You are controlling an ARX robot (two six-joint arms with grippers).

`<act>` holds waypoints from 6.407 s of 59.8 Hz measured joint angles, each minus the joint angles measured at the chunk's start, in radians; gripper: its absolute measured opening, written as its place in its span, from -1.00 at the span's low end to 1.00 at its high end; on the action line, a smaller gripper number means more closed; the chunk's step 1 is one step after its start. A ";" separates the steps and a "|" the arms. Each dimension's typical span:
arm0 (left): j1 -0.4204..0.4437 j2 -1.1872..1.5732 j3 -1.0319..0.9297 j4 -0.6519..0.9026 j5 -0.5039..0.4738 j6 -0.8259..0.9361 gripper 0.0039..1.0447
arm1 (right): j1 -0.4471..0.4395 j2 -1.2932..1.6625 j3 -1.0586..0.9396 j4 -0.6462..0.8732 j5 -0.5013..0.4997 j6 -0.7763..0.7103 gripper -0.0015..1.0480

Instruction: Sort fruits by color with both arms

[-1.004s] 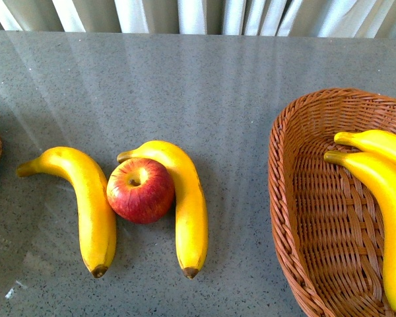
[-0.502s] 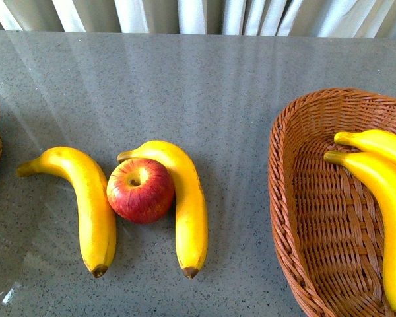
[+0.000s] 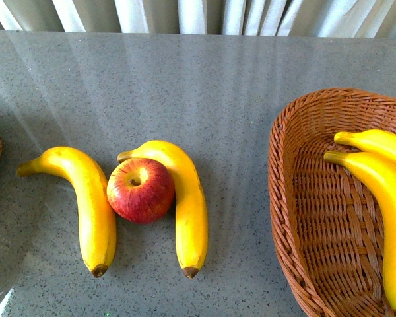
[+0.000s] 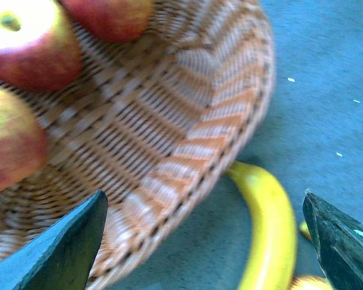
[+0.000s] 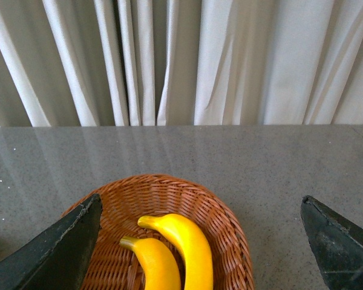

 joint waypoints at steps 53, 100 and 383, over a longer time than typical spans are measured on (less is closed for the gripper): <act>-0.341 0.474 0.199 0.138 0.045 0.204 0.83 | 0.000 0.000 0.000 0.000 0.000 0.000 0.82; -0.365 0.616 0.252 0.137 0.110 0.207 0.83 | 0.000 0.000 0.000 0.000 0.000 0.000 0.82; 0.322 -0.999 -0.587 0.441 0.417 0.896 -0.98 | 0.000 0.000 0.000 0.000 0.000 0.000 0.82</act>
